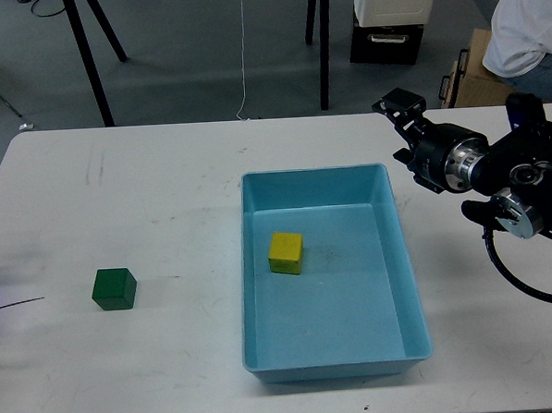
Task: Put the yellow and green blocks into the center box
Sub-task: 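Withdraw the right gripper from the tray back beside the table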
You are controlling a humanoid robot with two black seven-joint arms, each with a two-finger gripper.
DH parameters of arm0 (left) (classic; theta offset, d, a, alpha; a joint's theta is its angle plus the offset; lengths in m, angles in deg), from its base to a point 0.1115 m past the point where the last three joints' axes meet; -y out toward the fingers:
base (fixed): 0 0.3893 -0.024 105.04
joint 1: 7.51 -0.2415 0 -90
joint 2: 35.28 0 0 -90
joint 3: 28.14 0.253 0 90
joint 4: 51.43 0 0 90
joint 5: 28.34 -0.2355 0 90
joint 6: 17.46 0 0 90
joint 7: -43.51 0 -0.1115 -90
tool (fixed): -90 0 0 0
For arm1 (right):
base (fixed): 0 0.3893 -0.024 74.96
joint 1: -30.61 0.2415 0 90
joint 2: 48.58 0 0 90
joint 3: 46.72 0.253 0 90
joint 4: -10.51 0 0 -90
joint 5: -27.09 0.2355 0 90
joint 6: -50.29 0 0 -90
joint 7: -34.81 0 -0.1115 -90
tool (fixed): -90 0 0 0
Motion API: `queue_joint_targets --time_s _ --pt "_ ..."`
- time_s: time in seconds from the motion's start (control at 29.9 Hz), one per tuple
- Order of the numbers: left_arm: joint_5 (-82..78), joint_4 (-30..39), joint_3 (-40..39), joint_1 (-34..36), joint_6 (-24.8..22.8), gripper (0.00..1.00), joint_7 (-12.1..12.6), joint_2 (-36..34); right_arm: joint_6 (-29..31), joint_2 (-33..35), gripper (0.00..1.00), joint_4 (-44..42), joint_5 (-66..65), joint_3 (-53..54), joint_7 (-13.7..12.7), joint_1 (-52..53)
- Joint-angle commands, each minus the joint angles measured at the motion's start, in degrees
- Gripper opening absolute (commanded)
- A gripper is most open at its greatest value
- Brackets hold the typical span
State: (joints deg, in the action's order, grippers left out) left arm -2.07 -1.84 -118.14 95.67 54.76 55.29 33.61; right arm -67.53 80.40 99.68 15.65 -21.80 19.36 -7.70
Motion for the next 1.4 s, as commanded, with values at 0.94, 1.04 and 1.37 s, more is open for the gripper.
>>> queue_joint_targets --time_s 0.94,1.04,1.37 --pt "0.0 -0.55 0.0 -0.09 -0.68 1.0 0.0 -0.07 29.1 28.34 0.96 -25.96 51.78 21.57 2.96 -18.63" --pt "0.0 -0.64 0.0 -0.09 -0.59 1.0 0.0 0.11 42.28 27.55 0.96 -29.22 52.13 21.4 9.45 -24.42" --pt "0.0 -1.34 0.0 -0.09 -0.68 1.0 0.0 0.02 55.82 20.87 0.97 -28.97 53.53 21.31 19.4 -42.18"
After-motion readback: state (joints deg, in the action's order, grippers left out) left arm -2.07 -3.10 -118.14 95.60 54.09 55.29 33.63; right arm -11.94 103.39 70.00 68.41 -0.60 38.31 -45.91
